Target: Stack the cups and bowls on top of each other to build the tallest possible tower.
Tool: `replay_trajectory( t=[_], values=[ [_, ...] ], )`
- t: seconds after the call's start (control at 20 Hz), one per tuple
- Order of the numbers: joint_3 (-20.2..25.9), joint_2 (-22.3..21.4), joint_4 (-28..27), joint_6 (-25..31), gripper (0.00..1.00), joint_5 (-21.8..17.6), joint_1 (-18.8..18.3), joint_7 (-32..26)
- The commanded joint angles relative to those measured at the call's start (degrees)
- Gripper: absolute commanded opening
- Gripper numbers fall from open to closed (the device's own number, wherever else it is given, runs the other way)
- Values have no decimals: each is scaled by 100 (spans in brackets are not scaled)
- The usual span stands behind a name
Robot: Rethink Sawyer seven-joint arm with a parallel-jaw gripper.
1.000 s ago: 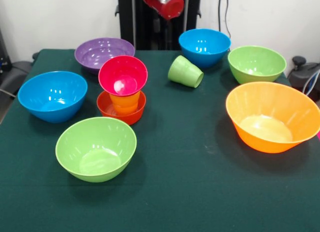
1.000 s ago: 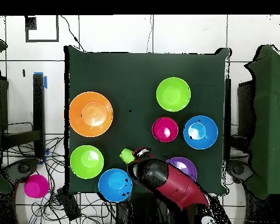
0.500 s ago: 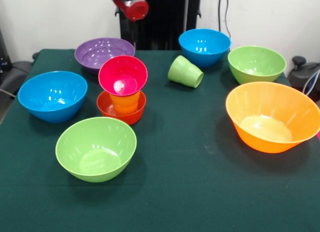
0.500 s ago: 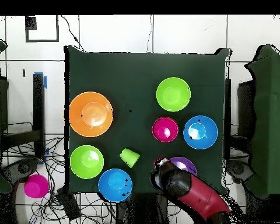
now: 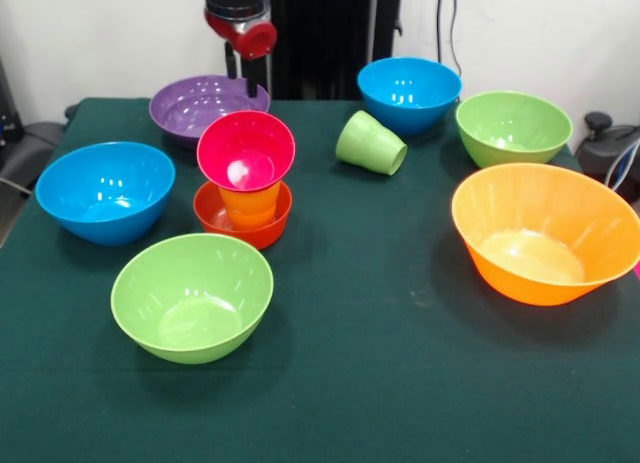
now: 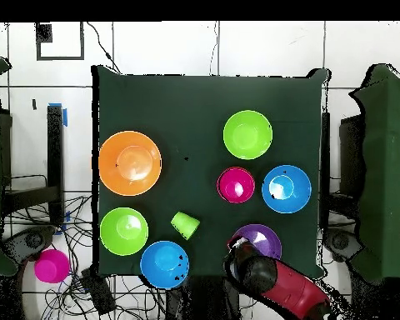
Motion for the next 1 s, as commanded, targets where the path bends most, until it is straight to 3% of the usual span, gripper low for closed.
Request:
replay_trajectory(
  t=[0.05, 0.4, 0.75, 1.0],
  values=[
    [702, 450, 50, -421, 100, -326, 135, 391],
    [738, 373, 94, -328, 100, -216, 226, 513],
    [828, 483, 125, -409, 100, -314, 64, 442],
    [779, 1022, -249, -617, 100, -515, -121, 272]
  ],
)
